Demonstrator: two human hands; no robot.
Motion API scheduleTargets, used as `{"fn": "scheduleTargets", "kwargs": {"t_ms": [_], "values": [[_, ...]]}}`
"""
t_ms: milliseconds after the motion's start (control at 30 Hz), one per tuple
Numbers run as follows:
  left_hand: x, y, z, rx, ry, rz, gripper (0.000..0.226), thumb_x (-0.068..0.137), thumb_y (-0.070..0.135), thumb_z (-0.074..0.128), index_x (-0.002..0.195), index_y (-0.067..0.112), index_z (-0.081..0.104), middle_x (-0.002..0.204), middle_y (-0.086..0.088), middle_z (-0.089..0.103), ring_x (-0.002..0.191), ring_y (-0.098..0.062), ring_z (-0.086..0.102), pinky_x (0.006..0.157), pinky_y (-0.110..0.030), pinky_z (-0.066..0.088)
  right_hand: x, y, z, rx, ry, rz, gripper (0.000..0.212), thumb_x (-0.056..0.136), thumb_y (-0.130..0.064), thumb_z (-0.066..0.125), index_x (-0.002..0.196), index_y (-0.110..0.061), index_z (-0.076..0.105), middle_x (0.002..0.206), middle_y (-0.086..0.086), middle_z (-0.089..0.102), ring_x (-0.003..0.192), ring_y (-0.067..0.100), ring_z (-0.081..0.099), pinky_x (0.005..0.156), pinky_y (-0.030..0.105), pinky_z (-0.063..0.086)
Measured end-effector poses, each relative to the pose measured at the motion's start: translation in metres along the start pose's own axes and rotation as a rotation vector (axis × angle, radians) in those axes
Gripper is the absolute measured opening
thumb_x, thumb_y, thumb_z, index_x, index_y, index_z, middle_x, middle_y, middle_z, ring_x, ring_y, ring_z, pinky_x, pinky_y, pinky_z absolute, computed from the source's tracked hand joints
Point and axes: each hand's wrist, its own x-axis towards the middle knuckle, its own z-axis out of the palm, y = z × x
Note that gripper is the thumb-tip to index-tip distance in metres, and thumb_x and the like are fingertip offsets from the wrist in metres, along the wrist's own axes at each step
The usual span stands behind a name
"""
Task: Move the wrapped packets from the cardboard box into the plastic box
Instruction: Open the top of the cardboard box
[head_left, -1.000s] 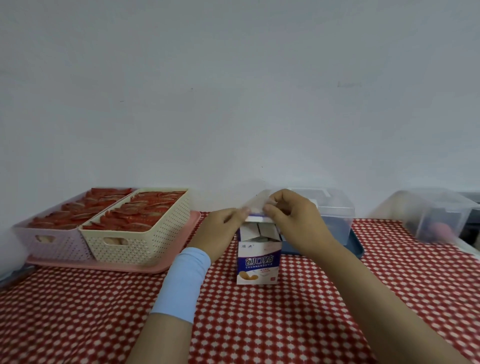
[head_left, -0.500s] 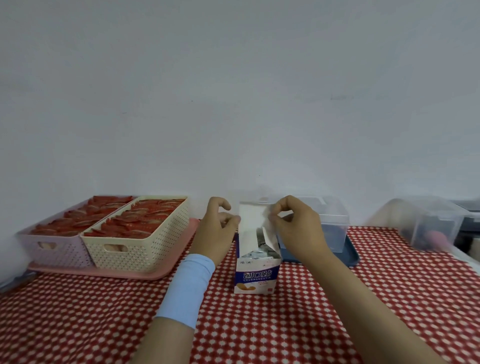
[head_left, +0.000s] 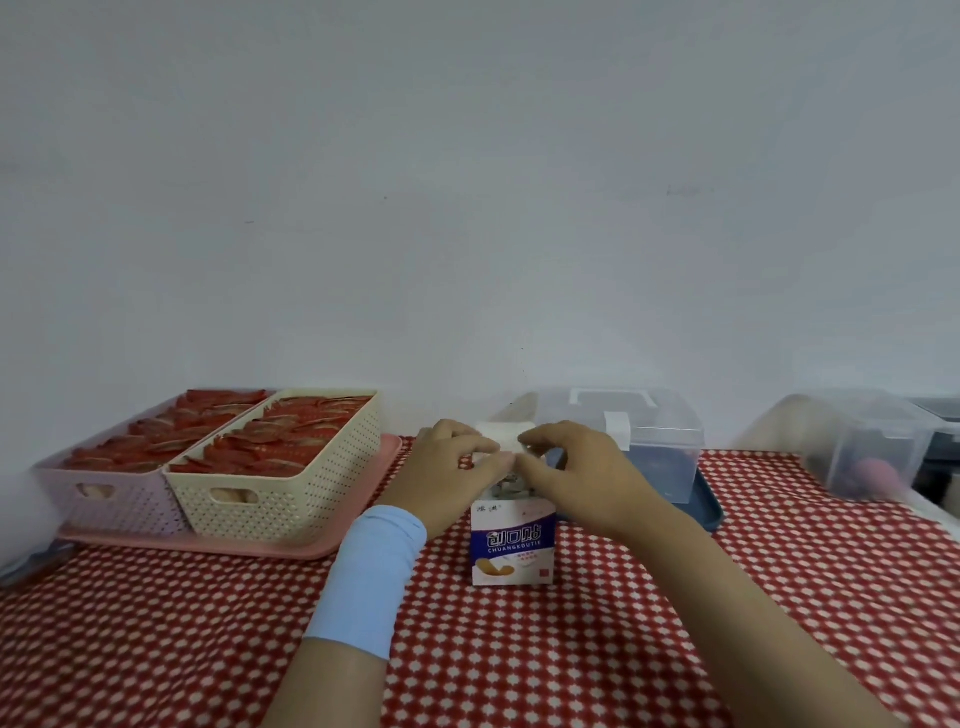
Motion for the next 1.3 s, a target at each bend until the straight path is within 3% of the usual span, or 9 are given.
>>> {"fn": "scheduleTargets", "kwargs": {"t_ms": [167,367,467,600,800,900,1033,1167,1300], "values": [[0.001,-0.003,0.001,0.020,-0.065,-0.015,0.030,0.090,0.042,0.063,0.118,0.032,0.062,0.121,0.014,0.057,0.105,-0.003,0.054,0.074,-0.009,0.036,0.003,0.001,-0.012,-0.055,0.133,-0.051,0.031,0.095,-0.027,0.055,0.124,-0.029,0.064,0.119,-0.011,0.059,0.089,0.007,0.059,0.085,0.031,0.054],[0.000,-0.003,-0.014,-0.018,0.063,-0.030,0.036,0.101,0.019,0.036,0.120,0.038,0.061,0.123,0.009,0.064,0.114,-0.009,0.054,0.100,-0.028,0.040,0.002,0.005,-0.023,-0.416,0.130,-0.072,0.025,0.090,-0.022,0.063,0.109,-0.034,0.075,0.118,-0.012,0.055,0.107,0.010,0.055,0.077,0.026,0.049],[0.000,-0.003,-0.017,0.149,0.144,0.063,0.054,0.091,-0.009,0.041,0.116,0.029,0.069,0.121,0.013,0.053,0.123,-0.009,0.038,0.107,-0.023,0.027,0.000,0.000,-0.020,-0.378,0.031,0.017,0.020,0.092,-0.025,0.061,0.095,-0.031,0.079,0.102,-0.015,0.069,0.089,0.008,0.063,0.075,0.027,0.055],[-0.011,-0.005,-0.010,0.217,0.099,0.058,0.039,0.098,0.002,0.052,0.121,0.029,0.069,0.115,0.012,0.052,0.119,-0.008,0.041,0.097,-0.013,0.023,-0.007,-0.005,-0.010,-0.196,0.021,0.129,0.035,0.095,-0.036,0.059,0.079,-0.011,0.076,0.068,0.003,0.070,0.053,0.015,0.056,0.054,0.029,0.049],[-0.025,0.001,-0.010,0.072,-0.044,0.004,0.046,0.099,0.036,0.052,0.144,0.028,0.049,0.150,0.010,0.040,0.132,-0.006,0.039,0.098,-0.016,0.022,-0.018,-0.018,0.008,-0.002,0.003,0.196,0.042,0.094,-0.034,0.064,0.131,-0.015,0.064,0.125,0.002,0.069,0.093,0.006,0.057,0.059,0.009,0.045],[-0.027,-0.002,-0.013,0.179,-0.153,-0.016,0.074,0.085,0.050,0.070,0.149,0.029,0.040,0.156,0.011,0.031,0.142,-0.011,0.027,0.111,-0.025,0.022,-0.013,-0.022,0.014,0.075,0.040,0.219,0.036,0.094,-0.021,0.063,0.130,-0.013,0.066,0.125,0.004,0.069,0.097,0.009,0.062,0.069,0.016,0.055],[-0.016,-0.018,-0.020,0.178,0.007,0.000,0.070,0.083,0.032,0.077,0.145,0.027,0.047,0.151,0.005,0.041,0.138,-0.016,0.033,0.115,-0.030,0.025,0.001,-0.032,0.025,0.190,0.046,0.259,0.028,0.095,-0.011,0.057,0.118,-0.009,0.072,0.110,0.007,0.074,0.088,0.020,0.071,0.076,0.038,0.063],[0.002,-0.033,-0.025,0.230,0.039,-0.038,0.067,0.083,0.030,0.076,0.144,0.026,0.048,0.148,0.002,0.044,0.136,-0.021,0.037,0.116,-0.038,0.031,0.021,-0.041,0.033,0.167,-0.011,0.173,0.029,0.101,-0.012,0.051,0.123,-0.010,0.069,0.118,0.007,0.072,0.099,0.019,0.067,0.086,0.033,0.058],[0.009,-0.039,-0.018,0.392,-0.060,-0.103,0.075,0.089,0.036,0.068,0.153,0.027,0.029,0.155,0.002,0.035,0.142,-0.026,0.026,0.115,-0.039,0.028,0.031,-0.038,0.039,0.141,-0.107,0.148,0.045,0.104,-0.016,0.044,0.149,-0.016,0.044,0.137,0.008,0.062,0.119,0.021,0.060,0.098,0.033,0.051]]}}
